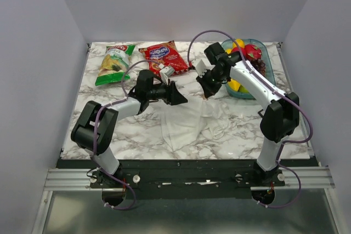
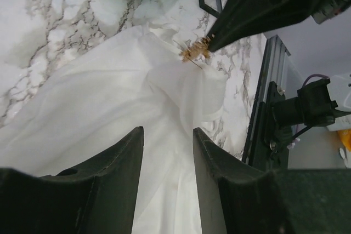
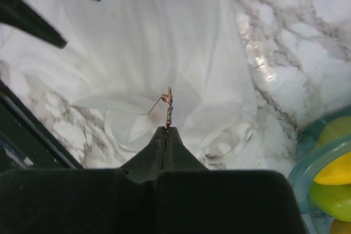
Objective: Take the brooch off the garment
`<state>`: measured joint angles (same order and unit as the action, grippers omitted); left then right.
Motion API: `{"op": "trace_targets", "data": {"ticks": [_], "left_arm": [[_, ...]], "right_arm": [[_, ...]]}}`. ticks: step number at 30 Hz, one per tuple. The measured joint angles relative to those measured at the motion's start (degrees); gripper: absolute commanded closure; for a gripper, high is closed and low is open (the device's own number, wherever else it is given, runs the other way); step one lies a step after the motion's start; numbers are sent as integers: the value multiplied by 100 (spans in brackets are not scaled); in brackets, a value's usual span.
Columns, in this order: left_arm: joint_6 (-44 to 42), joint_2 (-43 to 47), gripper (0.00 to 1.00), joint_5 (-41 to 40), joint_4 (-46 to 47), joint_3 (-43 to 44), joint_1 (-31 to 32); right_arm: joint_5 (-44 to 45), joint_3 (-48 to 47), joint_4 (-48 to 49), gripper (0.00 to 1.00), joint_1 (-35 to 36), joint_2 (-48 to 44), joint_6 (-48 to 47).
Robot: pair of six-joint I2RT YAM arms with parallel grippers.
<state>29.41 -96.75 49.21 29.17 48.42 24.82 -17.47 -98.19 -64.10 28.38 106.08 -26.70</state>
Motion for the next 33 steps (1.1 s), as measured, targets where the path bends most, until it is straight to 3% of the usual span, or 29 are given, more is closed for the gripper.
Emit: {"op": "trace_targets", "data": {"ticks": [5,10,14,18,22,26,33], "left_arm": [[-1263,649,51,-599,-1587,382,-94],[-2227,1176,51,-1119,-2583,608,-170],[-2852,1338,50,-1255,-3261,811,-256],[-3392,1338,50,-1154,-4074,1298,-310],[-3993,1368,50,-789,-4653,1755,-424],[-4291,1543,48,-424,-4811,1790,-579],[-3836,1982,40,337,-3884,1169,-647]], "right_arm": [[107,129,1421,99,-216,-37,896],[223,595,2533,100,-332,-367,1484],[153,949,2959,100,-326,-761,1641],[-643,1001,3071,99,-330,-953,1364],[-1596,914,2763,99,-326,-962,645],[-2256,-85,1602,99,-306,-527,-236],[-2841,-2031,-280,99,-302,297,-1390]]}}
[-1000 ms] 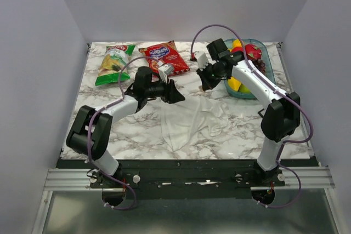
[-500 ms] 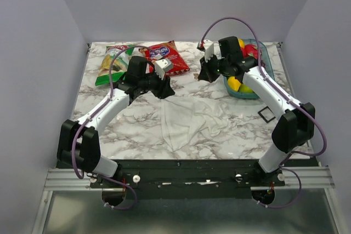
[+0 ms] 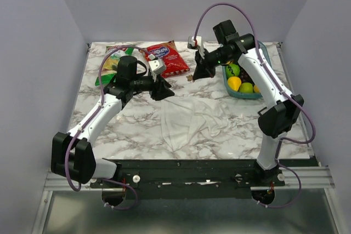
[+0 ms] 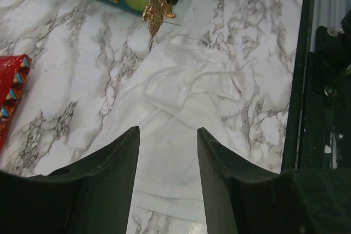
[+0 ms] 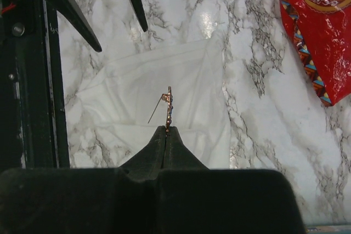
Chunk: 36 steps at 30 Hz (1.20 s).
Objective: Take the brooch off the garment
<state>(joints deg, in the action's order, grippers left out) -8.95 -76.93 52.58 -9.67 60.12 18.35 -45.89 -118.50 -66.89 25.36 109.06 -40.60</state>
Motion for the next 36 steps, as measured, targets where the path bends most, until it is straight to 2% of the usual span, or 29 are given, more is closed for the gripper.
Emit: {"op": "trace_targets", "data": {"ticks": [8,12,19,27,36], "left_arm": [[1222,-295,36,302,992,-50,13],[1445,-466,36,269,1054,61,44],[588,-476,36,85,555,549,221],[-964,-474,36,-66,-448,723,686],[-1180,-433,37,-260,-431,632,776]], "right_arm": [[-72,-339,-713,99,33,568,-1121],[-120,-275,-850,99,90,570,-1342],[-286,-275,-933,99,208,568,-1344],[-352,-254,-940,99,238,564,-1285],[-354,-175,-951,99,238,555,-1178]]}}
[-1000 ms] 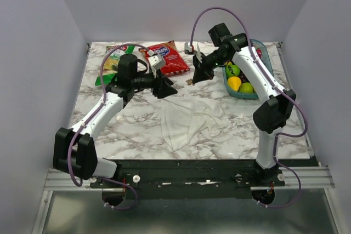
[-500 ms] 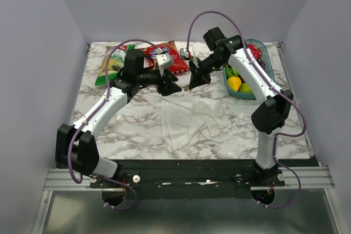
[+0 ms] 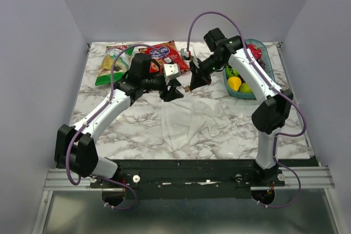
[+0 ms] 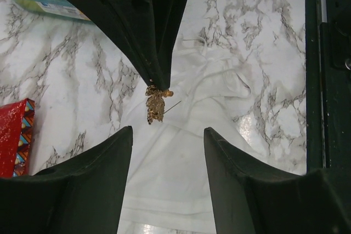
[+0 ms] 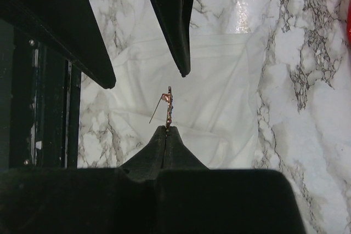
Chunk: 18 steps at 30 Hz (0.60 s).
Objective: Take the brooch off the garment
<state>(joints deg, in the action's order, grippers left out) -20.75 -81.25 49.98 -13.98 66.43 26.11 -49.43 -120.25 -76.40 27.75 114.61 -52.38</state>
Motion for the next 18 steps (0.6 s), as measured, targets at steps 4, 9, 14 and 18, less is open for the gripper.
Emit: {"op": "trace_targets", "data": {"ticks": [4,9,14,18], "left_arm": [[-2,46,38,-76,162,-107,17],[68,46,42,-140,369,-142,98],[149,22,50,-153,542,-142,247],[153,-76,52,-155,573,-138,291]], "right_arm": [[0,11,0,99,7,-13,9],[0,42,-2,99,13,-61,33],[2,42,0,99,61,-76,44],[2,44,-2,99,72,-81,48]]}}
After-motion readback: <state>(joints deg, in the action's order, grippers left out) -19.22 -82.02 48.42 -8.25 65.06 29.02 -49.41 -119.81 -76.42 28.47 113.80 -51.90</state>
